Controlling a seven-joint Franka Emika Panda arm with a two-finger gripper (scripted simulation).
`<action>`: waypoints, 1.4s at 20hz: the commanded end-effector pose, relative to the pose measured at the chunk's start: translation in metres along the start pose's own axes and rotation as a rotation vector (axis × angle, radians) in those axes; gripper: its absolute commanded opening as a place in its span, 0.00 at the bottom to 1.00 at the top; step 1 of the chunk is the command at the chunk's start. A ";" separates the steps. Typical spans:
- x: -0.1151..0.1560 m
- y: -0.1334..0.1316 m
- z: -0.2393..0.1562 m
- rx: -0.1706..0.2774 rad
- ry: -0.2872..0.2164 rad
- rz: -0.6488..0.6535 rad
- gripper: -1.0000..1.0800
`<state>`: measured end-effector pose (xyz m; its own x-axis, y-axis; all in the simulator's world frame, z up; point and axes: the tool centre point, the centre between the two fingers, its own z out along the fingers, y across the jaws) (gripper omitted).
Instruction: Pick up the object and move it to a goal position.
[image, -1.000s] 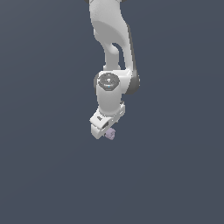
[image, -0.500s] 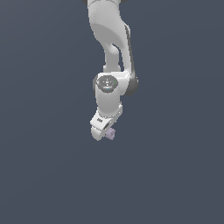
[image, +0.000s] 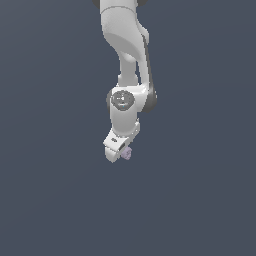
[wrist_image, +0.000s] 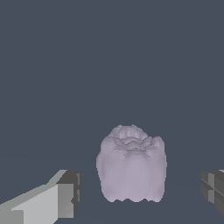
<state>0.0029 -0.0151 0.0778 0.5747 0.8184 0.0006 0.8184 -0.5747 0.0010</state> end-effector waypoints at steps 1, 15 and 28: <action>-0.001 -0.001 0.014 0.001 -0.001 -0.001 0.96; 0.000 0.000 0.034 0.001 -0.001 -0.003 0.00; 0.025 -0.012 0.014 0.000 0.000 -0.003 0.00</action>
<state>0.0061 0.0033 0.0575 0.5736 0.8192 -0.0007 0.8192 -0.5736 -0.0001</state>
